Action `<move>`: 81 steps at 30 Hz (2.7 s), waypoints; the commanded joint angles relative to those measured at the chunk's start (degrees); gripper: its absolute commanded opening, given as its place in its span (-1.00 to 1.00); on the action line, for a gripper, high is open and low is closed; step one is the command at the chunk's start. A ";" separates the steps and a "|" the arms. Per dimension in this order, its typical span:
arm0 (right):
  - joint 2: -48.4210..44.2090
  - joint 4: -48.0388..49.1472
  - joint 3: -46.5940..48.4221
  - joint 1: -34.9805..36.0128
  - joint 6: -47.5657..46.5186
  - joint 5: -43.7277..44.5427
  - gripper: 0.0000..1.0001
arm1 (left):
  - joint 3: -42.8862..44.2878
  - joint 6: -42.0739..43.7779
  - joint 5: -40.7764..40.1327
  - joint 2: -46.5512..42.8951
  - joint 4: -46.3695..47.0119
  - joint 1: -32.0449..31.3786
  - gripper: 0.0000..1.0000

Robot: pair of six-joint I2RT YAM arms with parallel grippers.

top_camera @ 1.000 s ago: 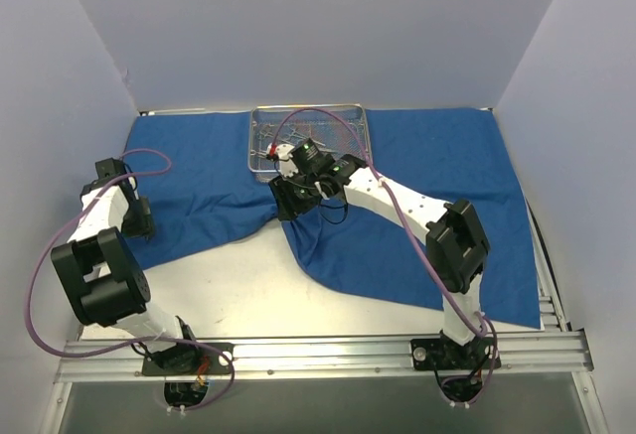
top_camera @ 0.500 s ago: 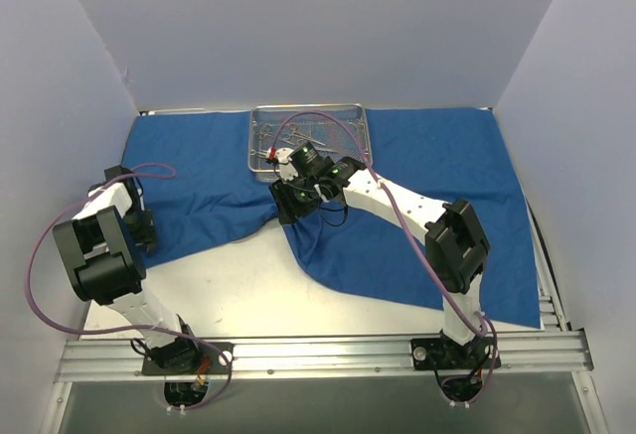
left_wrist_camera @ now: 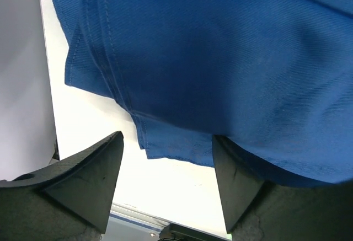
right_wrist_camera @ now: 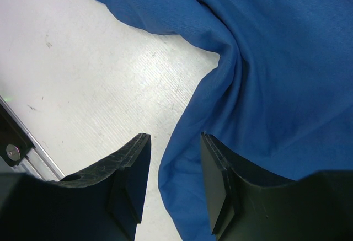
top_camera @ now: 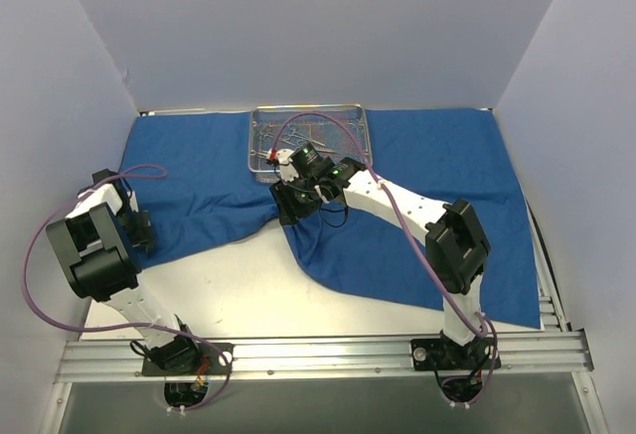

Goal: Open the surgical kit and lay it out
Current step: Smooth out the surgical kit at the center of the board.

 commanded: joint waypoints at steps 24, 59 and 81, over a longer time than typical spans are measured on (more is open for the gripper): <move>-6.26 1.35 -2.08 -3.28 0.80 0.15 -0.19 | 4.80 2.82 9.11 9.94 -0.47 2.30 -0.14; -6.79 -1.28 -7.96 -4.07 4.40 -2.84 -0.18 | 6.40 -50.18 -16.21 -16.24 -36.59 10.91 -0.95; -4.16 -0.93 -11.22 0.76 3.70 -6.44 -0.17 | 0.58 -55.01 -18.75 -19.50 -47.05 15.49 0.82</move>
